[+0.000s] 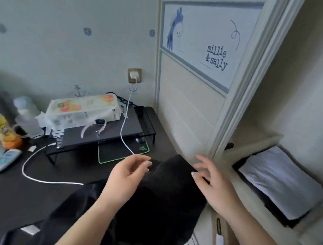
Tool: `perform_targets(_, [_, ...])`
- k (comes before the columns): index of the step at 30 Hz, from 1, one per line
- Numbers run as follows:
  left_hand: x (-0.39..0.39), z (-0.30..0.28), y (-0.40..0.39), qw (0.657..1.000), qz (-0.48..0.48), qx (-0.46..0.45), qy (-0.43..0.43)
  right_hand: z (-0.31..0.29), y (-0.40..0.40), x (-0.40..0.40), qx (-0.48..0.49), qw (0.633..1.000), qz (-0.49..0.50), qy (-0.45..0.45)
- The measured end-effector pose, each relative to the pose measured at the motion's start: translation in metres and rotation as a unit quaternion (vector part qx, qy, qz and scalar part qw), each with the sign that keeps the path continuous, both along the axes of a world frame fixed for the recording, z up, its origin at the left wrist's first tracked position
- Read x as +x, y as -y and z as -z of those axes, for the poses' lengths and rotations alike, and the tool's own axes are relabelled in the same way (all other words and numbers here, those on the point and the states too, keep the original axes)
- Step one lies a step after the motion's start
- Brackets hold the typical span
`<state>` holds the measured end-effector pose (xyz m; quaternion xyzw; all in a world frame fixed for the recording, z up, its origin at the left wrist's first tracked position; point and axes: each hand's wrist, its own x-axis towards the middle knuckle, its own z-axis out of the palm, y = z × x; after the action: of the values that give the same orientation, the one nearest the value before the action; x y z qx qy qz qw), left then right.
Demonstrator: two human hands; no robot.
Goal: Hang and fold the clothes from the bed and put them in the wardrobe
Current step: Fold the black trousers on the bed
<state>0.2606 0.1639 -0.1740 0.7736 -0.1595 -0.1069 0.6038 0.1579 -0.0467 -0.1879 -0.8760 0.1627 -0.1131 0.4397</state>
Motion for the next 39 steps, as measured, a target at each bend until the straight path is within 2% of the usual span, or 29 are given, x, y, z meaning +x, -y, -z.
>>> perform_targets(4, [0.008, 0.015, -0.042, 0.992, -0.040, 0.114, 0.019, 0.008, -0.006, 0.026, -0.073, 0.995, -0.038, -0.055])
perform_targets(8, [0.021, 0.030, -0.069, 0.942, -0.040, 0.322, 0.085, 0.022, 0.003, 0.057, -0.100, 0.987, -0.053, -0.116])
perform_targets(10, [0.027, 0.039, -0.079, 0.913, -0.032, 0.405, 0.032, 0.029, 0.008, 0.075, -0.098, 0.979, -0.067, -0.165])
perform_targets(12, [0.028, 0.045, -0.084, 0.894, -0.015, 0.446, -0.053, 0.035, 0.011, 0.093, -0.078, 0.969, -0.081, -0.220])
perform_targets(14, [0.029, 0.049, -0.085, 0.892, 0.000, 0.438, -0.115, 0.040, 0.012, 0.107, -0.053, 0.961, -0.099, -0.251])
perform_targets(16, [0.030, 0.048, -0.083, 0.904, -0.007, 0.403, -0.143, 0.042, 0.013, 0.119, -0.041, 0.961, -0.116, -0.249])
perform_targets(20, [0.032, 0.042, -0.069, 0.935, -0.051, 0.326, -0.133, 0.035, 0.009, 0.133, -0.006, 0.982, -0.100, -0.158])
perform_targets(23, [0.037, 0.029, -0.046, 0.965, -0.098, 0.186, -0.157, 0.021, -0.007, 0.129, 0.015, 0.985, -0.144, -0.097])
perform_targets(25, [0.042, 0.011, -0.028, 0.968, -0.107, 0.086, -0.210, 0.006, -0.020, 0.120, 0.025, 0.977, -0.193, -0.081])
perform_targets(27, [0.048, -0.008, -0.012, 0.962, -0.087, 0.027, -0.257, -0.014, -0.026, 0.110, 0.046, 0.966, -0.248, -0.052])
perform_targets(30, [0.054, -0.038, 0.003, 0.961, -0.042, 0.005, -0.273, -0.048, -0.038, 0.094, 0.063, 0.929, -0.363, -0.023])
perform_targets(32, [0.056, -0.058, 0.005, 0.963, -0.045, 0.001, -0.267, -0.058, -0.050, 0.087, 0.076, 0.901, -0.426, -0.011])
perform_targets(34, [0.056, -0.074, -0.001, 0.971, -0.066, 0.016, -0.228, -0.058, -0.065, 0.083, 0.086, 0.880, -0.467, 0.016])
perform_targets(37, [0.053, -0.083, -0.022, 0.977, -0.136, 0.101, -0.126, -0.057, -0.081, 0.081, 0.083, 0.848, -0.521, 0.057])
perform_targets(39, [0.043, -0.082, -0.036, 0.974, -0.172, 0.102, -0.106, -0.058, -0.085, 0.082, 0.083, 0.825, -0.555, 0.067])
